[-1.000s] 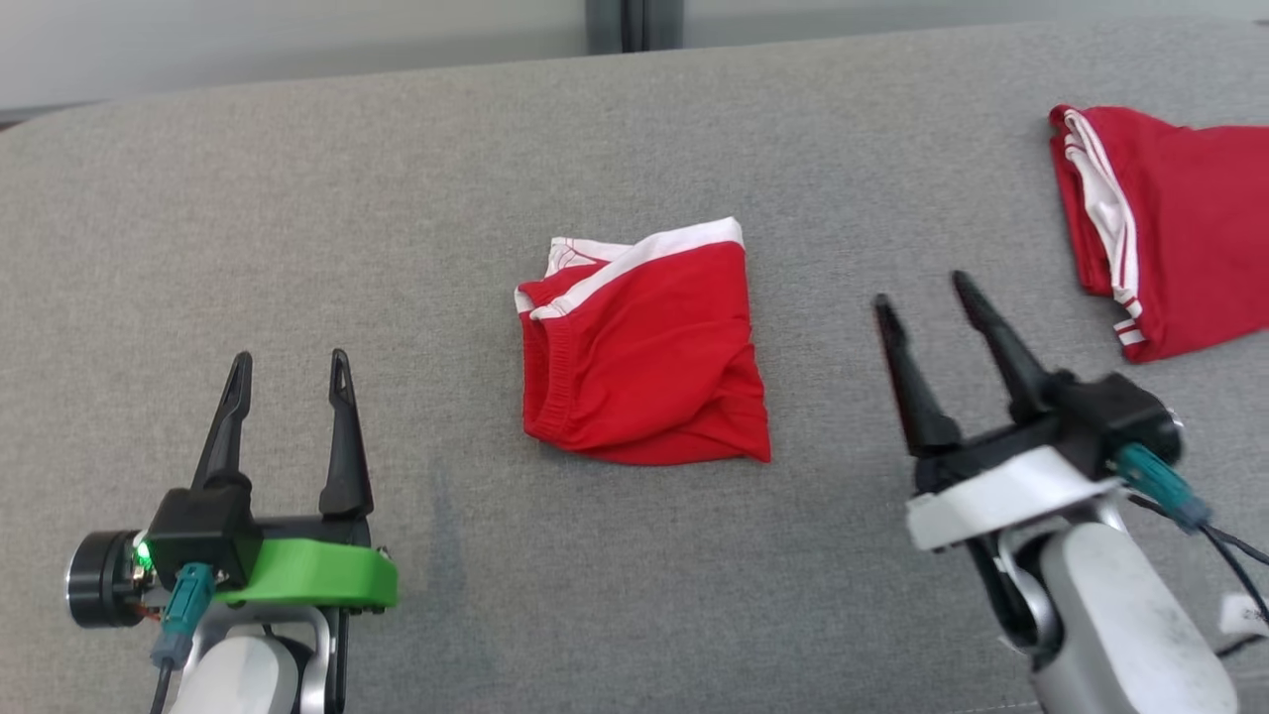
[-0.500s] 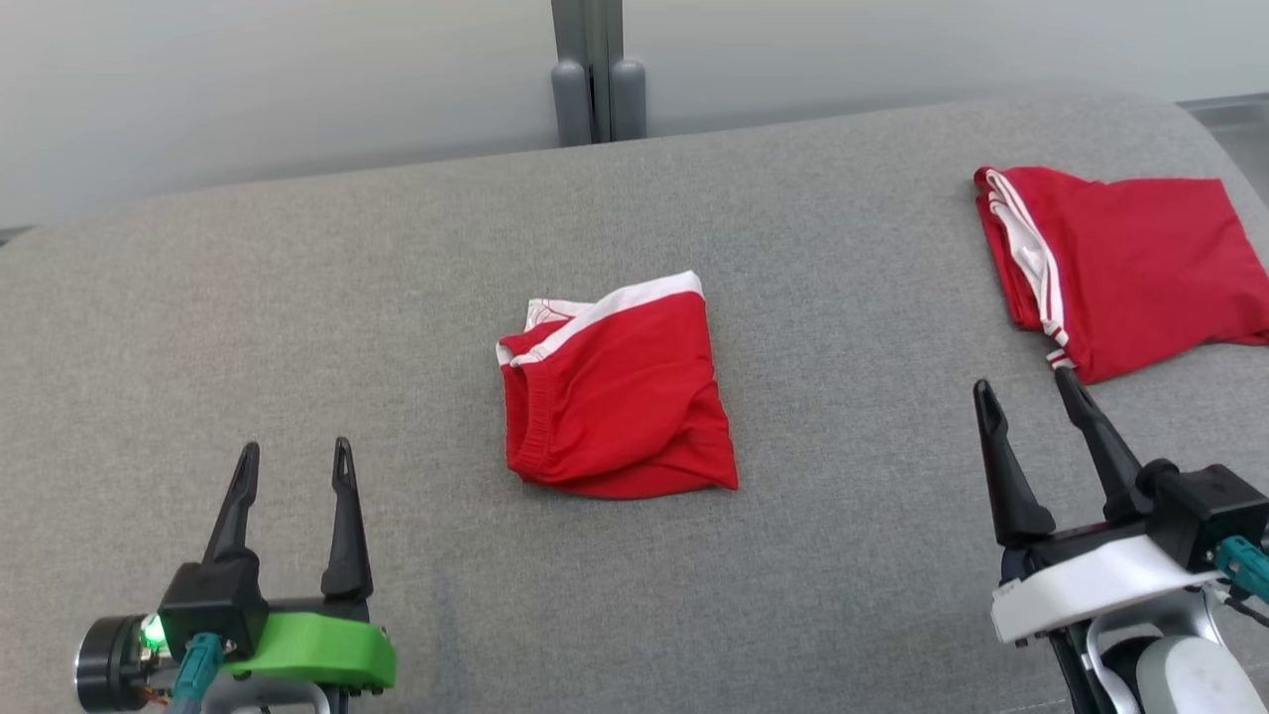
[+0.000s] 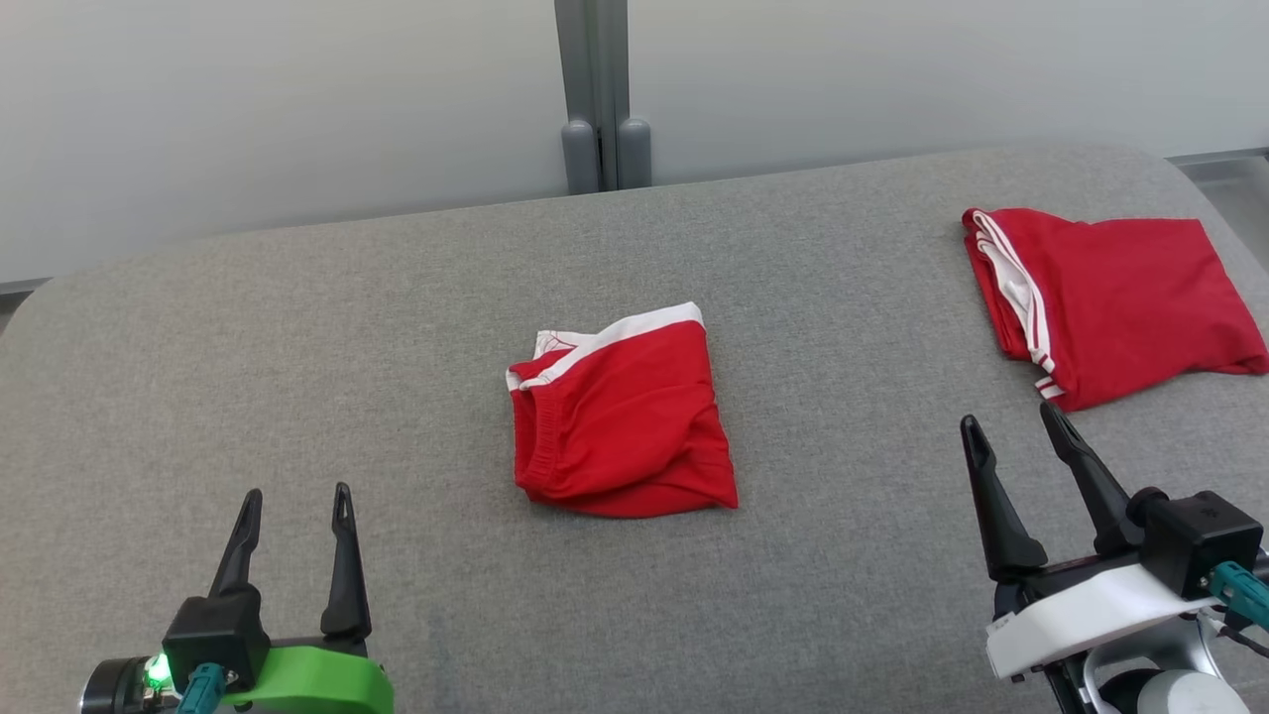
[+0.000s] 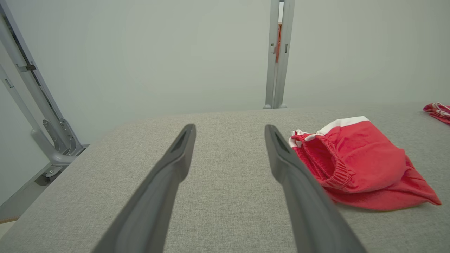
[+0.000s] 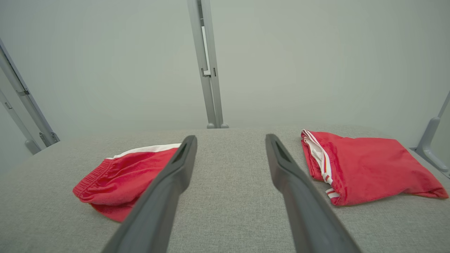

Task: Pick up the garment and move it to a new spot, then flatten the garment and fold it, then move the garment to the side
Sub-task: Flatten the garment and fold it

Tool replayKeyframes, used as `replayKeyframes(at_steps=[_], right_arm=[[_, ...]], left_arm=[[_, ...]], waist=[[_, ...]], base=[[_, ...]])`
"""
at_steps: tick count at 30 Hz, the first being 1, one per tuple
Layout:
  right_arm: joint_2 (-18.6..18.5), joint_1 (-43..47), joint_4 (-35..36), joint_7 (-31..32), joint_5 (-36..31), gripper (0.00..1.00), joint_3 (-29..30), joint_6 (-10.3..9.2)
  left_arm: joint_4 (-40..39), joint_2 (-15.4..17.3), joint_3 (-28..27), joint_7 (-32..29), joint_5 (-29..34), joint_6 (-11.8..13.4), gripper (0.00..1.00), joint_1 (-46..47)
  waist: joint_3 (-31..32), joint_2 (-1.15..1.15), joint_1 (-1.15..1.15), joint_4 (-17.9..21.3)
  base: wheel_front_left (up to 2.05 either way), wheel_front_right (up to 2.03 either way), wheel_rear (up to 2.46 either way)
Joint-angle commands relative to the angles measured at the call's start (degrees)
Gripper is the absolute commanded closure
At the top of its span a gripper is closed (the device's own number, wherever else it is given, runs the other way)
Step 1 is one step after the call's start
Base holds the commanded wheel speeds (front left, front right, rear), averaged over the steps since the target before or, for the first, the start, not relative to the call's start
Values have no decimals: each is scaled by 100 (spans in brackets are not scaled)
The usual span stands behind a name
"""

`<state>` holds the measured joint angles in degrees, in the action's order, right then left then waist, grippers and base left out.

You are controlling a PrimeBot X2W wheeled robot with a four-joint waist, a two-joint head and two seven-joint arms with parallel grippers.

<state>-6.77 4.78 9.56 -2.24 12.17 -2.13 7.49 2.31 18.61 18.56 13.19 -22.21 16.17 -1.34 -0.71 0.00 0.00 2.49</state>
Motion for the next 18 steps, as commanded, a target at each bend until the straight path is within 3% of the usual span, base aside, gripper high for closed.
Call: replayKeyframes(at_steps=[1,18], right_arm=[[2,82,34,13,31,0,-3,-1],[-37,4,32,58,82,0,66,-1]], left_arm=[[32,47,-13,29,-54,-17,0,-64],[-11,33,41,73,37,18,0,244]], waist=[[-2,0,0,5],[-217,0,0,-86]], base=[[0,0,0],[0,0,0]])
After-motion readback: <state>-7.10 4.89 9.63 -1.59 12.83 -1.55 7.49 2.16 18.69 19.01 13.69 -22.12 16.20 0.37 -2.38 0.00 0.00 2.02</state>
